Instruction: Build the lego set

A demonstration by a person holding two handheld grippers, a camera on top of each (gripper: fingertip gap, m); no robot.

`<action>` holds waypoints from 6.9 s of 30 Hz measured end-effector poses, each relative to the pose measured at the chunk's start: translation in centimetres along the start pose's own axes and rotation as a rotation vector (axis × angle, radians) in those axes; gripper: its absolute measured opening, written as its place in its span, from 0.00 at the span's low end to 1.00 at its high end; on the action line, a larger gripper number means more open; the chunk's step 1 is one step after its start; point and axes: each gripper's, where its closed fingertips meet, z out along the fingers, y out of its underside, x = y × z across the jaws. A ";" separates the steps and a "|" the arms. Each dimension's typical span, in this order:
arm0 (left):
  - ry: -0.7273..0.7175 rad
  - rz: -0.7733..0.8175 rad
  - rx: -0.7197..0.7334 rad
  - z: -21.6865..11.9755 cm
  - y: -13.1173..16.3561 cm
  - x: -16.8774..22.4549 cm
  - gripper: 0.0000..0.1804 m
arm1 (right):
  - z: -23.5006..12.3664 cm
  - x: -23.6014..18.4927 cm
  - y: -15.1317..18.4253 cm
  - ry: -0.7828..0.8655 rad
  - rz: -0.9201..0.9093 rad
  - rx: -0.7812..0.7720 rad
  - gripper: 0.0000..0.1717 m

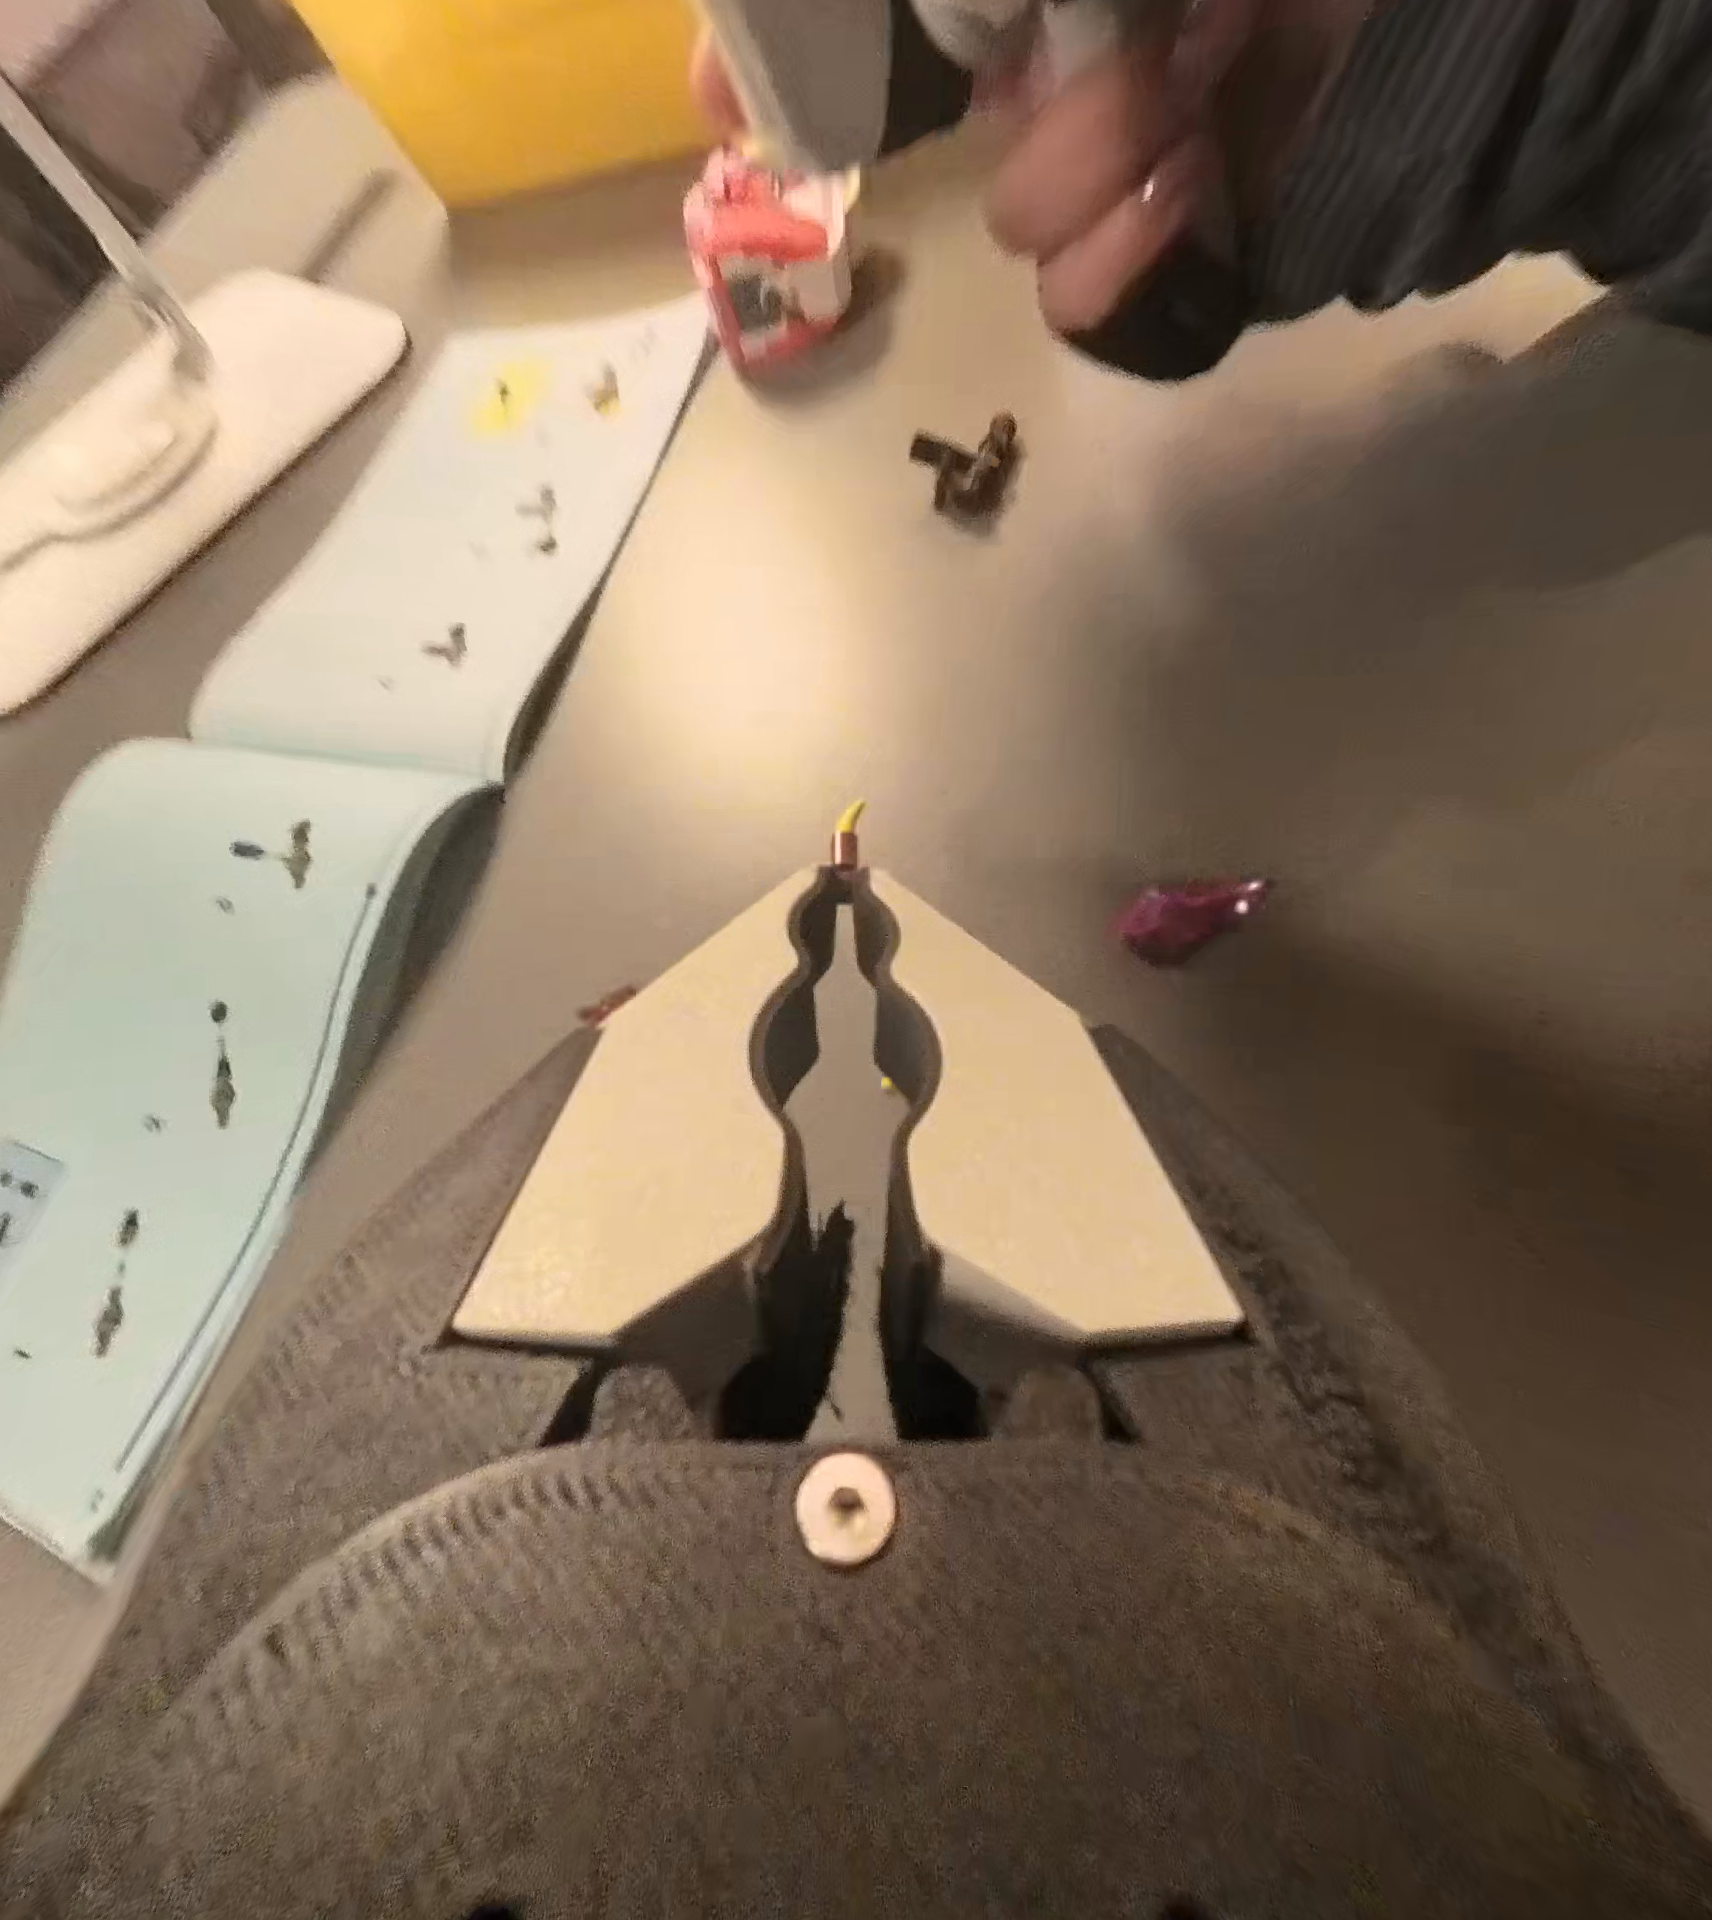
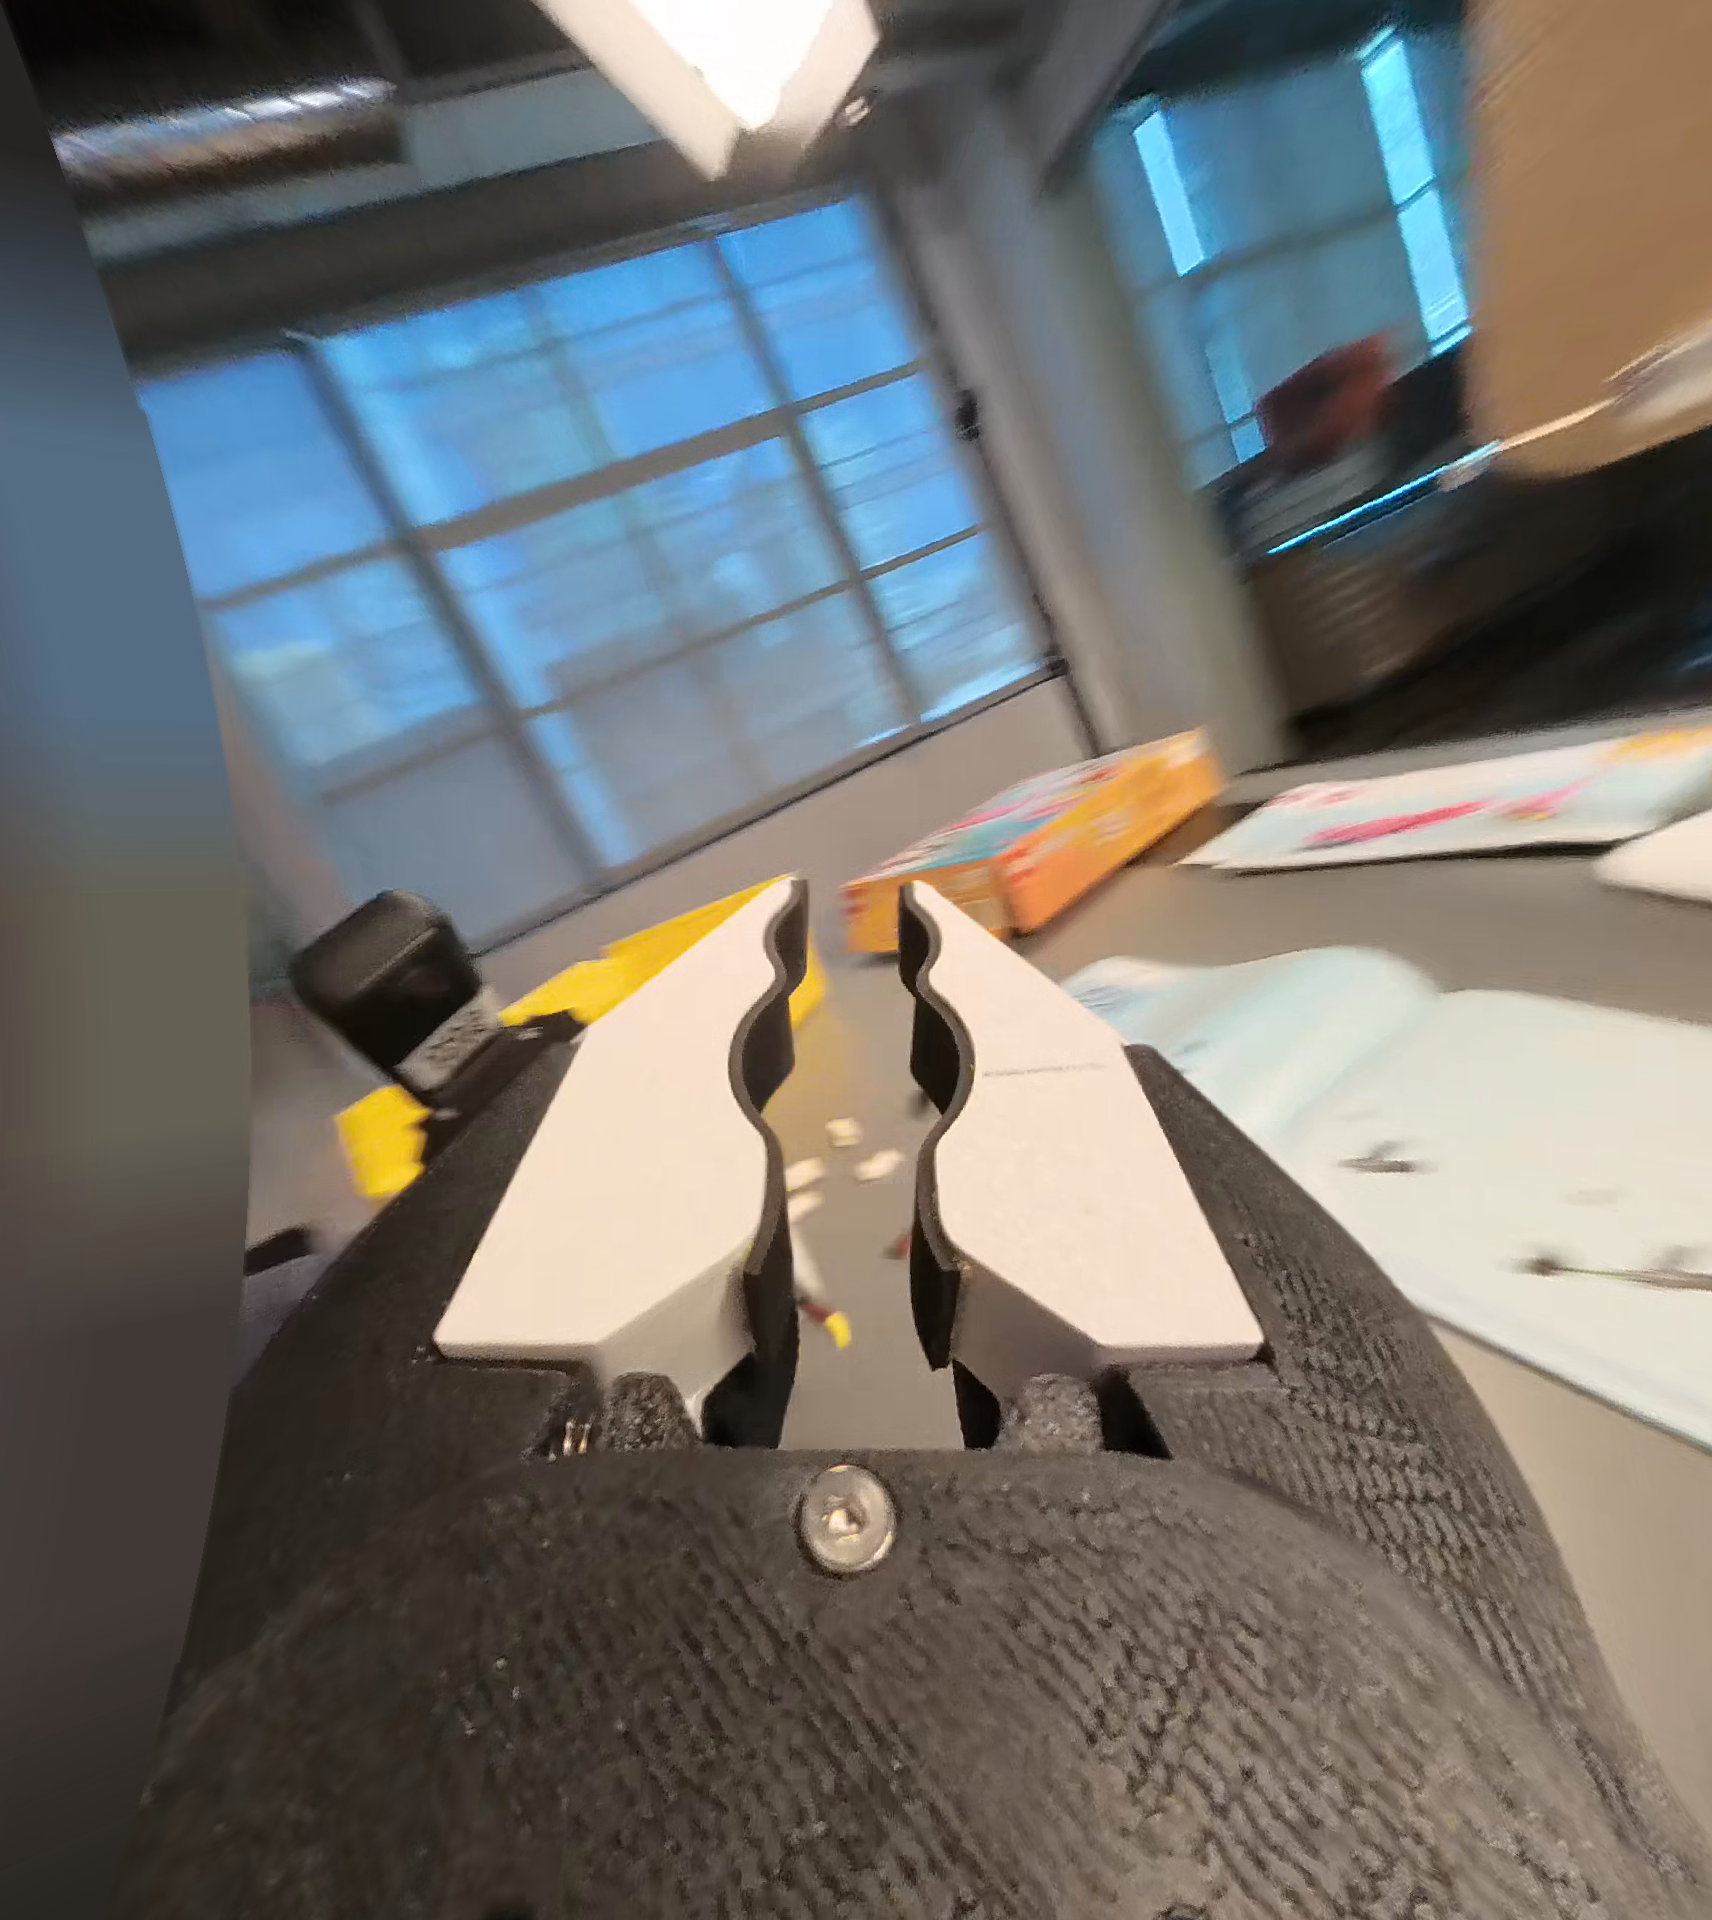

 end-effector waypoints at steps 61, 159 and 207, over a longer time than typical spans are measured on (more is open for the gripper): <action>-0.042 -0.340 -0.161 -0.4 4.6 -4.3 0.15 | 1.9 -1.3 5.5 0.158 -0.863 -0.141 0.01; -0.017 0.093 0.116 -4.1 -0.1 7.2 0.01 | -2.8 -8.8 17.2 -0.589 -0.848 -0.770 0.01; -0.590 -0.082 0.184 -9.2 0.6 -1.1 0.01 | 1.2 -2.5 16.9 -0.537 -0.868 -1.246 0.04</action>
